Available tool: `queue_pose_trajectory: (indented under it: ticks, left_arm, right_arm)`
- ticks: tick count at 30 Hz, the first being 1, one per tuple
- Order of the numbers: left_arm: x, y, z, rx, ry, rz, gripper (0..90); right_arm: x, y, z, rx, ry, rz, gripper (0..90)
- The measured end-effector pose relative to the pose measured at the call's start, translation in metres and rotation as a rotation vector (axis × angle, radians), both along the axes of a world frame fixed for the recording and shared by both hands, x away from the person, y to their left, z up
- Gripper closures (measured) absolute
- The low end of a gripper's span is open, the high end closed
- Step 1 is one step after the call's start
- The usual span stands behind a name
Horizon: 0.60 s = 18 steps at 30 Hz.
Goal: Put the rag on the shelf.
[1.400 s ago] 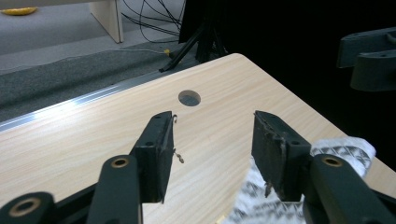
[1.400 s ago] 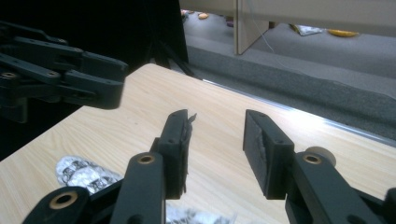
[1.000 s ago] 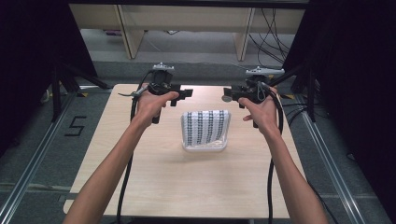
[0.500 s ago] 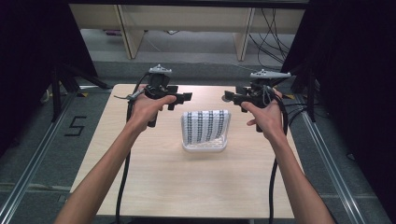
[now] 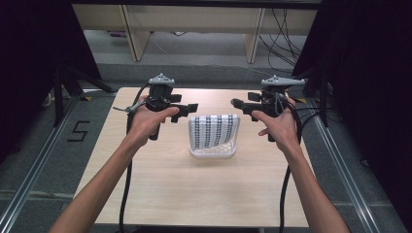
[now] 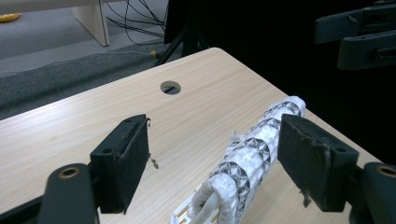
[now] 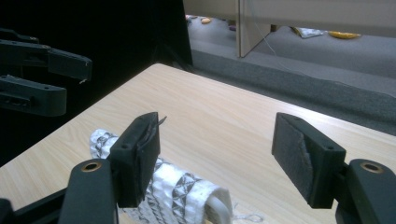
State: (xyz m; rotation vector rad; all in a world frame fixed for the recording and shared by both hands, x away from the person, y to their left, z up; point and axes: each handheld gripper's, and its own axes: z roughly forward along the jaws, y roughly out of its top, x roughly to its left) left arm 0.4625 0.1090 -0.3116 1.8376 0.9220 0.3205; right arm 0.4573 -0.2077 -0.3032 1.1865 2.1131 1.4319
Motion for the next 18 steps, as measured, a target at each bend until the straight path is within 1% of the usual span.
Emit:
queue_pose_trajectory:
  ticks: [2, 3, 4, 5, 6, 8, 9, 10, 12, 13, 14, 15, 16, 17, 18]
  left_arm:
    - [-0.003, 0.001, -0.001, -0.009, 0.005, -0.007, 23.1]
    - [-0.005, 0.002, -0.001, -0.004, 0.007, -0.013, 22.5]
    - [-0.007, 0.003, -0.002, -0.014, 0.003, -0.017, 21.8]
    - [-0.01, 0.004, -0.002, -0.024, -0.002, -0.017, 21.8]
    - [-0.012, 0.005, -0.002, -0.024, -0.004, -0.02, 21.7]
    - [-0.016, 0.007, -0.004, -0.017, -0.01, -0.022, 21.0]
    - [-0.018, 0.007, -0.005, -0.018, -0.013, -0.021, 20.6]
    - [-0.02, 0.008, -0.006, -0.018, -0.01, -0.022, 20.3]
    - [-0.024, 0.011, -0.008, -0.025, -0.01, -0.027, 19.6]
    - [-0.026, 0.012, -0.008, -0.023, -0.011, -0.028, 19.5]
    - [-0.028, 0.013, -0.009, -0.02, -0.01, -0.028, 19.5]
    - [-0.03, 0.013, -0.01, -0.018, -0.016, -0.03, 19.5]
    - [-0.032, 0.014, -0.01, -0.013, -0.018, -0.033, 19.5]
    - [-0.034, 0.015, -0.011, -0.015, -0.017, -0.033, 19.5]
    - [-0.036, 0.016, -0.011, -0.004, -0.015, -0.037, 19.5]
  right_arm:
    - [-0.001, 0.0, -0.001, -0.008, -0.016, 0.005, 32.4]
    - [-0.003, 0.001, -0.001, 0.001, 0.003, -0.001, 32.2]
    - [-0.003, 0.0, -0.002, -0.008, -0.015, 0.008, 31.3]
    - [-0.005, 0.001, -0.002, 0.003, 0.003, 0.0, 30.3]
    - [-0.006, 0.001, -0.003, 0.004, -0.008, 0.008, 30.1]
    - [-0.011, 0.002, -0.003, 0.009, 0.006, 0.001, 29.2]
    - [-0.011, 0.001, -0.004, 0.0, -0.018, 0.014, 28.8]
    - [-0.014, 0.002, -0.004, -0.001, -0.011, 0.006, 28.5]
    - [-0.017, 0.002, -0.005, 0.012, -0.008, 0.016, 28.5]
    - [-0.017, 0.002, -0.006, 0.005, -0.025, 0.019, 28.5]
    - [-0.019, 0.003, -0.006, 0.016, -0.008, 0.023, 28.5]
    - [-0.02, 0.002, -0.007, 0.002, -0.028, 0.022, 28.5]
    - [-0.021, 0.003, -0.008, 0.014, -0.015, 0.031, 28.5]
    - [-0.021, 0.003, -0.009, 0.012, -0.024, 0.035, 28.5]
    - [-0.023, 0.004, -0.01, 0.024, -0.011, 0.027, 28.5]
